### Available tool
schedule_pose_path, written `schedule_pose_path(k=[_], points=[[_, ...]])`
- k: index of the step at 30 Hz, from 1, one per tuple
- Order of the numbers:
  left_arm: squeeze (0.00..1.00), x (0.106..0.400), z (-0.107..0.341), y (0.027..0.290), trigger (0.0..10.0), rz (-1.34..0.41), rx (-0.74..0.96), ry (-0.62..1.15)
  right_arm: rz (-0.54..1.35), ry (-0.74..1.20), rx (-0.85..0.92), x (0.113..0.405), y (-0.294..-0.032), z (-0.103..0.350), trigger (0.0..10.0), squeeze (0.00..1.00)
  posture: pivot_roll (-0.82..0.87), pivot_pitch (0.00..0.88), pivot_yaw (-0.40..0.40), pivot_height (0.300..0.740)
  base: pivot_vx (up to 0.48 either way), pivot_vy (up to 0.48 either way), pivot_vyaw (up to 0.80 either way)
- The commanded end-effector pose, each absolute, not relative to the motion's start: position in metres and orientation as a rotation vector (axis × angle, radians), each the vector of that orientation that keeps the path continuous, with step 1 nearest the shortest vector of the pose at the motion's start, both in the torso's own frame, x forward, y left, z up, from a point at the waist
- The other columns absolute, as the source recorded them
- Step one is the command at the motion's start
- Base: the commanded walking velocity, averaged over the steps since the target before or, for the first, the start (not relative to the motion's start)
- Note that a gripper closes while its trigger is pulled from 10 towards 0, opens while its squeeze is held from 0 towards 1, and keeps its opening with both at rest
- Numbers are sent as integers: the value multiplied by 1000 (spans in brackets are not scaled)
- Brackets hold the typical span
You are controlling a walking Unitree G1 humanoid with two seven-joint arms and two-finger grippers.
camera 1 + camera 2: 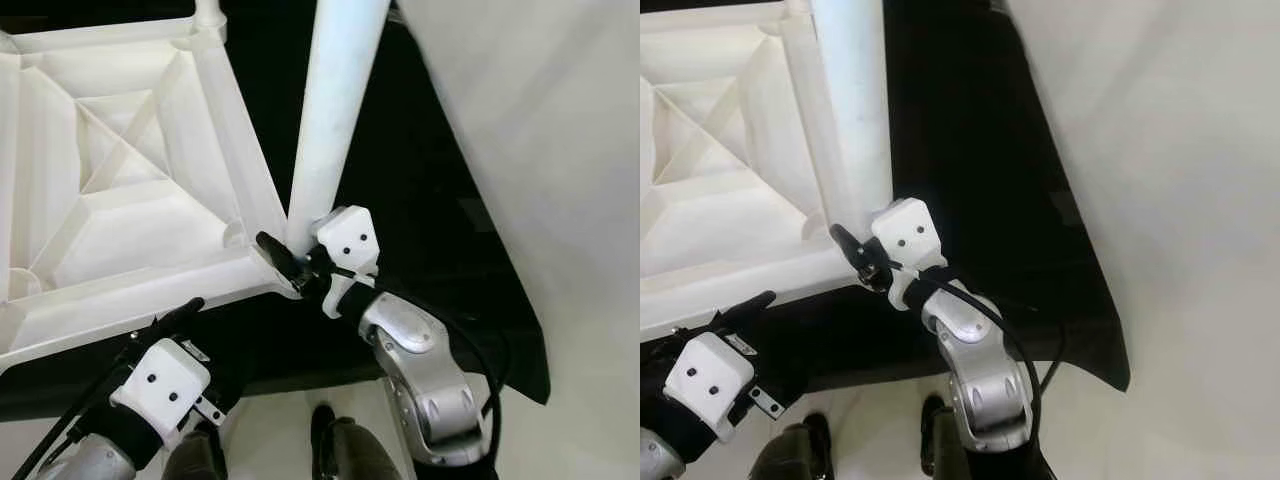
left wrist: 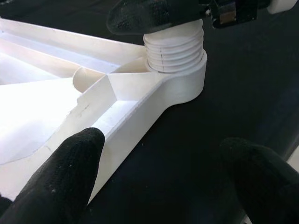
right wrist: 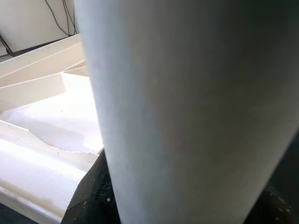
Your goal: Building children table
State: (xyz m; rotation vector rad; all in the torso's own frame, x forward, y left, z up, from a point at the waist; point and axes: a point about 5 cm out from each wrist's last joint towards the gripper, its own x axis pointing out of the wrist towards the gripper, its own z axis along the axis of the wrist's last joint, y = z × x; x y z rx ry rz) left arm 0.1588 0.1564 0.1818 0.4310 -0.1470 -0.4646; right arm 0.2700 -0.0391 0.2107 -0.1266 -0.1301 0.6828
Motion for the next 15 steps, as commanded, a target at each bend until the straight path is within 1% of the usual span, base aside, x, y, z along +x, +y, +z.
schedule_pose_path(k=[1,2,3,5,6,7,8,9,10,11,12,14,15], points=[[0,158,175,156,10000,-458,424,-124,685,107,-71,273,-36,175,10000,0,-51,295,-157,740,0,0,0],[0,159,175,156,10000,-454,425,-125,768,93,-54,275,-31,181,10000,0,-51,294,-157,740,0,0,0],[0,160,175,156,10000,-453,426,-127,884,61,-26,278,-27,192,10000,1000,-47,289,-160,740,0,0,0],[0,162,174,156,10000,-453,426,-130,1031,-14,-16,286,-27,210,10000,1000,-44,285,-162,740,0,0,0],[0,162,174,156,10000,-453,426,-130,1031,-14,-16,286,-27,210,10000,1000,-44,285,-162,740,0,0,0],[0,163,174,155,10000,-453,427,-131,1065,-46,-23,290,-28,216,10000,1000,-43,283,-163,740,0,0,0],[0,163,174,155,10000,-452,427,-133,1155,-87,-41,295,-30,225,10000,1000,-41,281,-165,740,0,0,0],[0,163,174,155,10000,-452,427,-133,1155,-87,-41,295,-30,225,10000,1000,-41,281,-165,740,0,0,0],[0,165,173,155,10000,-449,428,-136,1236,-137,-86,305,-34,235,10000,137,-37,279,-168,740,0,0,0],[0,165,173,155,10000,-447,429,-139,1313,-173,-132,316,-38,244,10000,0,-30,275,-169,740,0,0,0],[0,167,173,155,10000,-443,430,-143,1404,-198,-167,328,-43,256,10000,0,-26,277,-171,740,0,0,0],[0,167,173,155,10000,-443,430,-143,1404,-198,-167,328,-43,256,10000,0,-26,277,-171,740,0,0,0],[0,167,173,155,10000,-439,432,-146,1493,-197,-150,333,-42,264,10000,0,-19,277,-170,740,0,0,0]])
